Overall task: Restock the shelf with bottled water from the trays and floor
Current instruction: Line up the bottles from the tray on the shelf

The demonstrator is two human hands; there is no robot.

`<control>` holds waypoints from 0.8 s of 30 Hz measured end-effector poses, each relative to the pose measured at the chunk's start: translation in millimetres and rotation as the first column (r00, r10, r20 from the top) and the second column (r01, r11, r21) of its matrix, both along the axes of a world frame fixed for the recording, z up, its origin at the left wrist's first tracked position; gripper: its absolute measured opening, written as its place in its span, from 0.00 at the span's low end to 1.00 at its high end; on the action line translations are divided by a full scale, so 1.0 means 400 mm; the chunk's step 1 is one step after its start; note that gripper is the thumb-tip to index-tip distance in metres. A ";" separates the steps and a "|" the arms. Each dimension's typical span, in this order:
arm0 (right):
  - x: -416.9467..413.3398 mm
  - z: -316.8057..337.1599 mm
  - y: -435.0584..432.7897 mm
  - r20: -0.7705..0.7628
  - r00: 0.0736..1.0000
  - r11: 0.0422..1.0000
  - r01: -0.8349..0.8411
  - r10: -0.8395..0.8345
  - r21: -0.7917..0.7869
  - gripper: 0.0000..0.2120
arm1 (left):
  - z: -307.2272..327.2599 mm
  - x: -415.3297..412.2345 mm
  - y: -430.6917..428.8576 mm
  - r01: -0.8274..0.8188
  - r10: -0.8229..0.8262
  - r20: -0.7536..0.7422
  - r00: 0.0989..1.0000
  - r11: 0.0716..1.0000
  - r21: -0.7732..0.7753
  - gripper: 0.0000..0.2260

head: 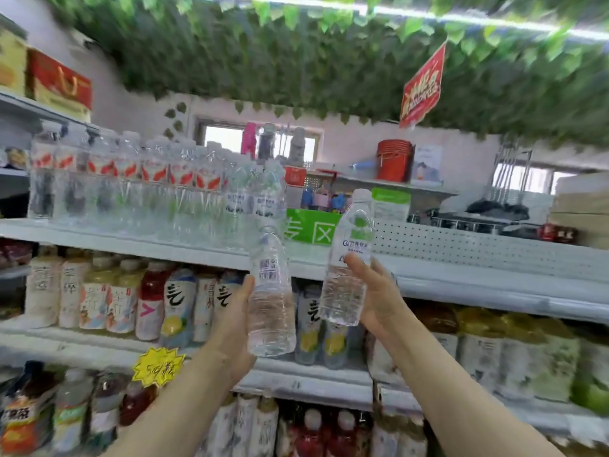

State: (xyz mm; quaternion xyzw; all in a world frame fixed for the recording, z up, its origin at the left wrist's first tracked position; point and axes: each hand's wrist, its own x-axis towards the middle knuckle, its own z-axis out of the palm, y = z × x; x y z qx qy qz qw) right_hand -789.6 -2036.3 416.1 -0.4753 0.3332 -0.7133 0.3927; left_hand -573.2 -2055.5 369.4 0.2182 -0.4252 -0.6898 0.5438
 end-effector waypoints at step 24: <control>-0.016 0.181 -0.473 -0.150 0.989 1.000 0.016 -0.014 0.014 0.12 | 0.114 0.092 -0.310 -0.113 0.167 0.132 0.977 0.931 -0.346 0.44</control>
